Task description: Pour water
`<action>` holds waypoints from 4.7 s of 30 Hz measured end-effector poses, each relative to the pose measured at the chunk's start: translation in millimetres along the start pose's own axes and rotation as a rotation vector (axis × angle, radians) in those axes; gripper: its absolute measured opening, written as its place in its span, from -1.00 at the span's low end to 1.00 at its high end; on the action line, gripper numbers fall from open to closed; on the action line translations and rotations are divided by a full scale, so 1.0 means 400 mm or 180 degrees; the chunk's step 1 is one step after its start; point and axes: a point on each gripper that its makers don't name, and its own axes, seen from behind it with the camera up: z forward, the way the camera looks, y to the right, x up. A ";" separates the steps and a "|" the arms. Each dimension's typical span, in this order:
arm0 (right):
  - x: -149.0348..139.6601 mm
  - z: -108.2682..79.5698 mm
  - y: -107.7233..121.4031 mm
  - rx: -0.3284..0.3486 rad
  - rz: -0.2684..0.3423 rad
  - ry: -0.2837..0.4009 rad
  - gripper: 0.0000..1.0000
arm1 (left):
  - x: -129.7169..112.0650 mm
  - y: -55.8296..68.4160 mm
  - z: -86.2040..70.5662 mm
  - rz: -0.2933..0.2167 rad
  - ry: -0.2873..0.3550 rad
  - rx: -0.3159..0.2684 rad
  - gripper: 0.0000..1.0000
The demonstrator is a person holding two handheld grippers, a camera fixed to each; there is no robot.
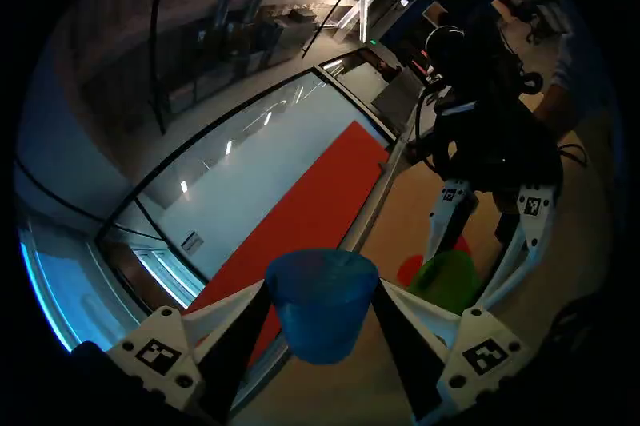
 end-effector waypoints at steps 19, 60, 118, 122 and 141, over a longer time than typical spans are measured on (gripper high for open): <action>0.004 0.018 -0.020 0.0077 0.0039 0.0043 0.80 | 0.020 -0.009 0.017 0.0417 0.0019 0.0044 0.72; 0.020 0.012 -0.021 0.0068 0.0022 0.0093 0.79 | 0.042 -0.026 0.026 0.0940 0.0021 0.0089 0.72; 0.025 0.018 -0.023 0.0079 -0.0042 0.0058 0.79 | 0.054 -0.049 0.021 0.1633 -0.0020 0.0167 0.72; 0.027 0.019 -0.022 0.0077 -0.0043 0.0057 0.79 | 0.057 -0.052 0.017 0.1696 -0.0026 0.0177 0.72; 0.027 0.018 -0.020 0.0065 -0.0057 0.0047 0.79 | 0.074 -0.055 0.013 0.2040 -0.0019 0.0221 0.72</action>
